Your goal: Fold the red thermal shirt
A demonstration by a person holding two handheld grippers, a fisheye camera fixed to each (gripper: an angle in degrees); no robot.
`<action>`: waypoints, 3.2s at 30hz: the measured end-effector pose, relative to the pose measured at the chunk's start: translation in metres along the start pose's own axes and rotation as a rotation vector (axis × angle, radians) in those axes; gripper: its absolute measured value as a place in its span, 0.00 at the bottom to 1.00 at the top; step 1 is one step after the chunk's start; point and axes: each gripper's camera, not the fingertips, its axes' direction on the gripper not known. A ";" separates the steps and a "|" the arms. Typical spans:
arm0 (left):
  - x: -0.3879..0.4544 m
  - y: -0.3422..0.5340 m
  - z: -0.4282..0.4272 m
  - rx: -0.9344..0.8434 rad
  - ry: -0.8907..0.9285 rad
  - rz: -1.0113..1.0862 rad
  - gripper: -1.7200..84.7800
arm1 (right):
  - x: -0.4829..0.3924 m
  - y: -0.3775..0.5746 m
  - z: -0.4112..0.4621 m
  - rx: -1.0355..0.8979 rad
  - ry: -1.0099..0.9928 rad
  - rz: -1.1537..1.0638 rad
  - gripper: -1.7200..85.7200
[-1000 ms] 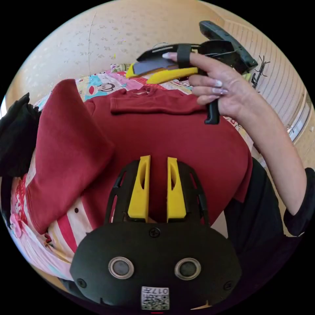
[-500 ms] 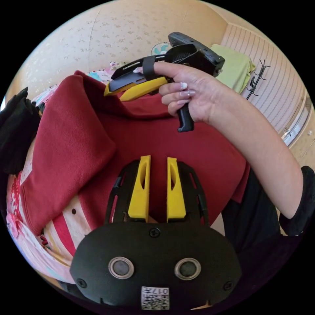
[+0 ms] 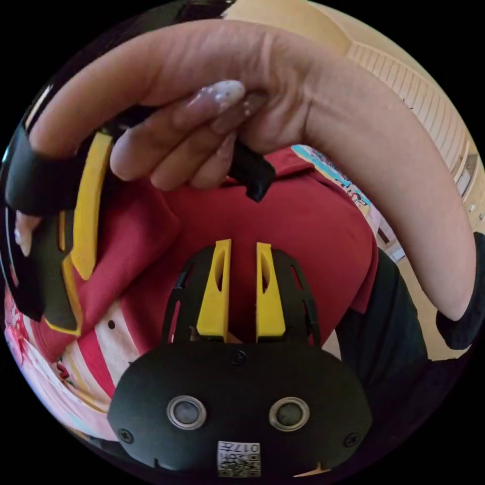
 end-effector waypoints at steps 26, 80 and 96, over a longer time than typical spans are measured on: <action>0.021 -0.038 -0.017 0.008 -0.004 0.005 0.12 | 0.103 0.262 -0.278 1.421 -0.450 0.139 0.06; 0.066 -0.046 -0.213 -0.026 -0.049 -0.204 0.04 | -0.117 0.524 -0.186 0.484 -0.182 0.857 0.05; -0.144 -0.284 -0.344 0.549 0.533 -0.412 0.04 | -0.013 0.681 -0.381 1.515 -0.243 0.807 0.08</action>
